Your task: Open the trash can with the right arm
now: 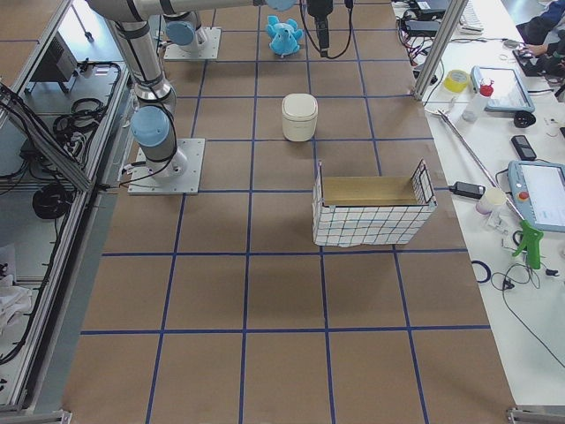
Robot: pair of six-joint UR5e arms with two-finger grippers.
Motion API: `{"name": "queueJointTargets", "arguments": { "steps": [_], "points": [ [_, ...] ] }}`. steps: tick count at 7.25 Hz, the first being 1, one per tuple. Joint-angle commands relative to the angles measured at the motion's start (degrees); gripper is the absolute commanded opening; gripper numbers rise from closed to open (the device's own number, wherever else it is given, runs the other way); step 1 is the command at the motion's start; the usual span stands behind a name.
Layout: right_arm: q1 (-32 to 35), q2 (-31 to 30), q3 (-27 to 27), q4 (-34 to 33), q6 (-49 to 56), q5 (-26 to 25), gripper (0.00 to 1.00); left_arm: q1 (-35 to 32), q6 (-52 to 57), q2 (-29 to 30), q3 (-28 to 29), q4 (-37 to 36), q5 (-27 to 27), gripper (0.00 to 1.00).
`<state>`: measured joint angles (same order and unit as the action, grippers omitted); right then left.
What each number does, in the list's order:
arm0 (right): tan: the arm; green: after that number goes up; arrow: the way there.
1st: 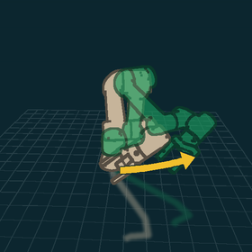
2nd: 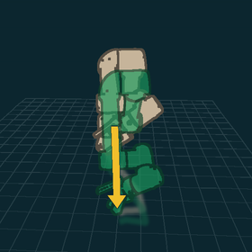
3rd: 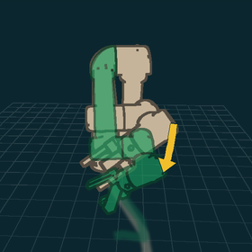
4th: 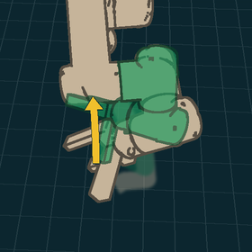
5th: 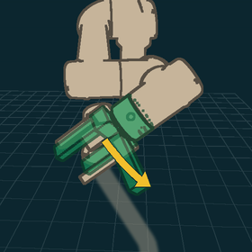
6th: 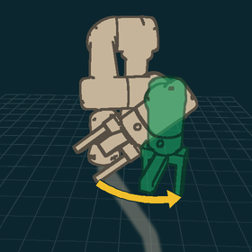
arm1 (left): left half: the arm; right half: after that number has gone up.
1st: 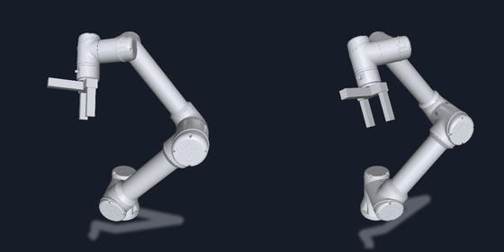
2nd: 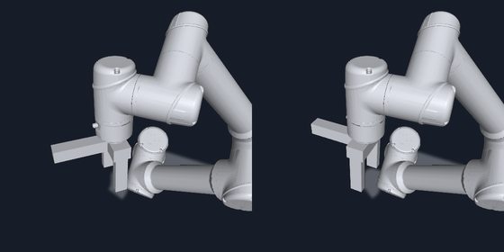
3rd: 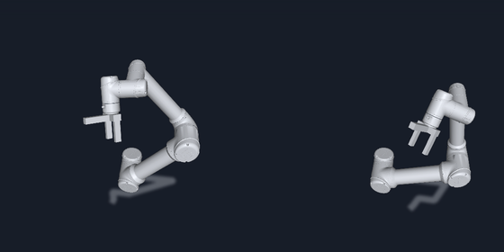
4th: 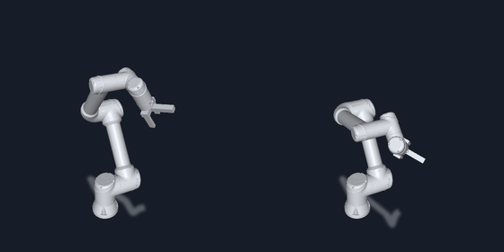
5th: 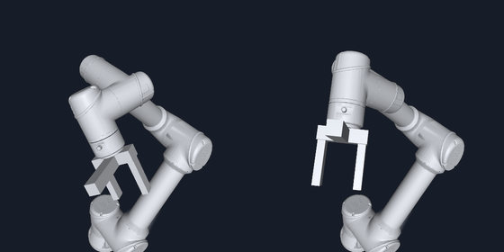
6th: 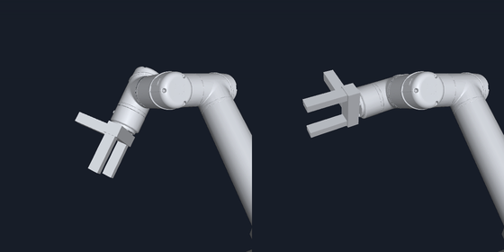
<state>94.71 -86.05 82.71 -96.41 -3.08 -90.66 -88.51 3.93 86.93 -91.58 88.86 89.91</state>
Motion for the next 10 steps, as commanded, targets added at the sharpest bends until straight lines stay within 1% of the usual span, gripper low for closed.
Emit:
{"name": "queueJointTargets", "arguments": {
  "steps": [1,5,6,7,8,9,10],
  "points": [
    [0.0,0.0,0.0,0.0,-0.1,0.0,1.0,0.0,0.0,0.0,0.0,0.0,0.0,1.0],
    [0.3,0.2,0.6,-0.1,0.5,0.0,1.0,0.0,0.0,0.0,0.0,0.0,0.0,1.0],
    [0.3,0.3,1.8,-0.9,0.3,0.2,0.59,0.0,0.0,0.0,0.0,0.0,0.0,1.0],
    [0.3,0.3,3.3,0.3,-0.1,0.2,0.06,0.0,0.0,0.0,0.0,0.0,0.0,1.0],
    [0.3,0.4,7.3,0.0,0.0,0.4,0.0,0.0,0.0,0.0,0.0,0.0,0.0,1.0],
    [0.3,0.4,12.7,-3.0,0.2,0.1,0.0,0.0,0.0,0.0,0.0,0.0,0.1,1.0],
    [0.3,0.4,17.6,-7.5,0.7,0.4,0.0,0.0,0.0,0.0,0.0,0.0,0.0,1.0]
  ]
}}
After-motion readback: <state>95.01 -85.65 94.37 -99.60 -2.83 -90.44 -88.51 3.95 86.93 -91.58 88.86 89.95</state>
